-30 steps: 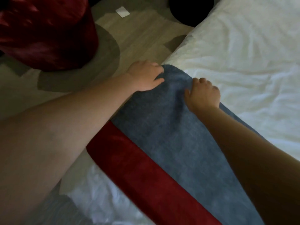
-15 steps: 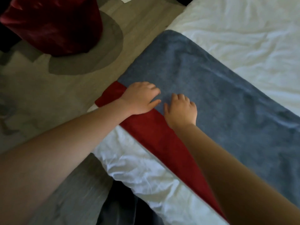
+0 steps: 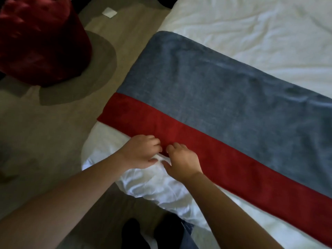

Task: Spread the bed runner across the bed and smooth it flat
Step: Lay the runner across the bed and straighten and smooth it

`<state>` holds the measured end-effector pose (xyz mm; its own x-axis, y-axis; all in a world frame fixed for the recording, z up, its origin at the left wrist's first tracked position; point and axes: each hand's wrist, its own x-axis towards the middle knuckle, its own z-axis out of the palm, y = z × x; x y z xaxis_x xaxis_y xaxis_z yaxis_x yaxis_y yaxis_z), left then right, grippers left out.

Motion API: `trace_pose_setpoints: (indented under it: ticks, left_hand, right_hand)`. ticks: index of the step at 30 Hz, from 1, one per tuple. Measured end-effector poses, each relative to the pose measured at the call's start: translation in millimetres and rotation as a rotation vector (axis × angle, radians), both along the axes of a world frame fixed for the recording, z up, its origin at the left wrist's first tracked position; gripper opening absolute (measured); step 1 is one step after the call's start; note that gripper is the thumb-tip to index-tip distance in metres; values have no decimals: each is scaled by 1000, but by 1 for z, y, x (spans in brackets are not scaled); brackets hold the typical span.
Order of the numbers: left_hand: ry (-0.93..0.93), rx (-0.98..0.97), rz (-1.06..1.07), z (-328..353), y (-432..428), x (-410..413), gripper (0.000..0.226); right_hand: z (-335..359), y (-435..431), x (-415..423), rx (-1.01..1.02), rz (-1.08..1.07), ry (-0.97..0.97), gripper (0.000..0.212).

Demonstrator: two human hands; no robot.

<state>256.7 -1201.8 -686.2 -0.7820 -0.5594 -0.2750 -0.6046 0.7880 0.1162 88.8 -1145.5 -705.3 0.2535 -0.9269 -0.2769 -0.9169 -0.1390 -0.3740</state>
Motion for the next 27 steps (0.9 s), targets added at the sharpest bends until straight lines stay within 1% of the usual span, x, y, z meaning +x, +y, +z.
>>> trace_pose_setpoints:
  ticks: [1,2,3,5,6,9,10,12,14,18,20,24,26,27]
  left_hand:
    - [-7,-28,-20,2,2,0,8]
    - [-15,-62,-24,3,3,0,9]
    - [-14,-90,-30,1,4,0,15]
    - [-29,-101,-21,2,4,-1,19]
    - [-43,-96,-23,3,5,-2,19]
    - [-73,-39,10,0,6,-1,7]
    - [-85,-25,31,-2,5,-1,11]
    - [-54,-20,31,-4,4,0,18]
    - [-48,-21,39,-5,6,2,19]
    - [48,-53,69,-3,14,8,12]
    - [52,-47,69,0,19,3,12]
    - [53,-78,-58,2,34,-35,10]
    - [64,-48,-102,0,42,-64,8]
    - [27,-27,-125,-1,47,-78,8]
  right_hand:
    - [1,2,0,9,-3,12,20]
    - [2,4,1,13,-18,31,15]
    - [3,5,2,16,-57,39,13]
    - [4,8,6,18,-133,30,14]
    - [4,10,9,18,-136,31,15]
    - [2,17,16,8,-72,53,17]
    - [2,18,15,-5,-78,54,16]
    - [2,19,12,-35,-103,61,13]
    - [1,26,8,-59,-140,66,13]
    - [4,49,-6,-103,-228,85,17]
    - [7,62,-21,-119,-252,118,19]
    - [13,85,-59,-108,-299,217,22]
    - [15,93,-78,-95,-338,240,22]
    - [15,98,-86,-89,-364,239,22]
